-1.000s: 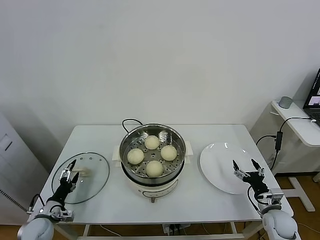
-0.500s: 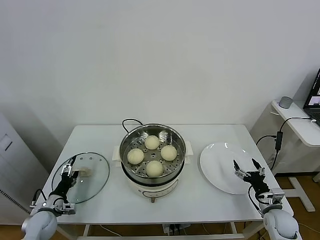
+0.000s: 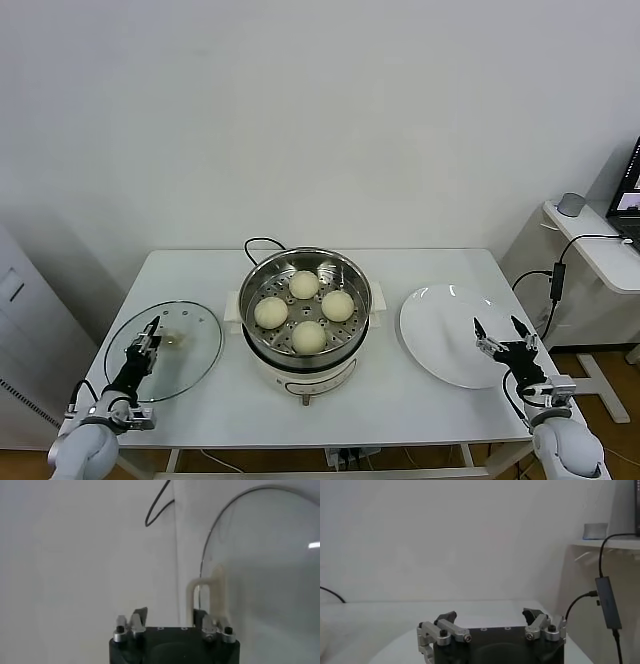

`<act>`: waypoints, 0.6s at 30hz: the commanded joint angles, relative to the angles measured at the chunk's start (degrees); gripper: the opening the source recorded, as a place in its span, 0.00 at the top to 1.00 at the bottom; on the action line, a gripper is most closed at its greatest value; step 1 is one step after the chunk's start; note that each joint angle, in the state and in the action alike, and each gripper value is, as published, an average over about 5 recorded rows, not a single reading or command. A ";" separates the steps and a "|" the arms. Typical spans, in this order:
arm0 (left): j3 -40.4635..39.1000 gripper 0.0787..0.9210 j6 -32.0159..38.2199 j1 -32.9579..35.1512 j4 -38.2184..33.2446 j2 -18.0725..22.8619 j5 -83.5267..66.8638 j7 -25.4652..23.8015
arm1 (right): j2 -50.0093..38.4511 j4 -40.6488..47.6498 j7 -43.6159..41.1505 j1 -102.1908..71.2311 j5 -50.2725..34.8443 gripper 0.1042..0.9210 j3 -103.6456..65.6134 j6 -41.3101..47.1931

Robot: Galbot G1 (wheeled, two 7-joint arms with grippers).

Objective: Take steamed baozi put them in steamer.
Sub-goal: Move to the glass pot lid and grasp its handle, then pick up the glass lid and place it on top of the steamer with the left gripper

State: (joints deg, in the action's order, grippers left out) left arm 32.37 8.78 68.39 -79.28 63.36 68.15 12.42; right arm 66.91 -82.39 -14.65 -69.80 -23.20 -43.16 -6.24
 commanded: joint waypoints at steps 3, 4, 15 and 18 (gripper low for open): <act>1.50 0.75 1.21 0.55 -5.62 -1.36 -2.41 0.37 | -0.37 -0.29 0.01 -0.07 -0.21 0.12 -0.80 0.12; 1.70 0.78 1.09 0.48 -6.65 -1.79 -2.69 -0.08 | -0.42 -0.39 0.01 -0.10 -0.27 0.12 -0.99 0.16; 2.53 0.97 -4.34 -2.35 -15.62 -9.00 -11.85 -7.16 | -0.95 -2.04 -0.01 -1.04 -1.03 0.12 -2.83 0.51; 2.47 0.97 -6.33 -3.33 -17.63 -10.90 -13.46 -9.02 | -0.90 -2.26 -0.01 -0.99 -1.12 0.12 -3.00 0.60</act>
State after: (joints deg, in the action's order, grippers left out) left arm 34.54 7.37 67.16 -88.86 58.55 61.85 9.07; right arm 66.01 -84.18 -14.66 -70.73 -24.20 -45.57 -5.70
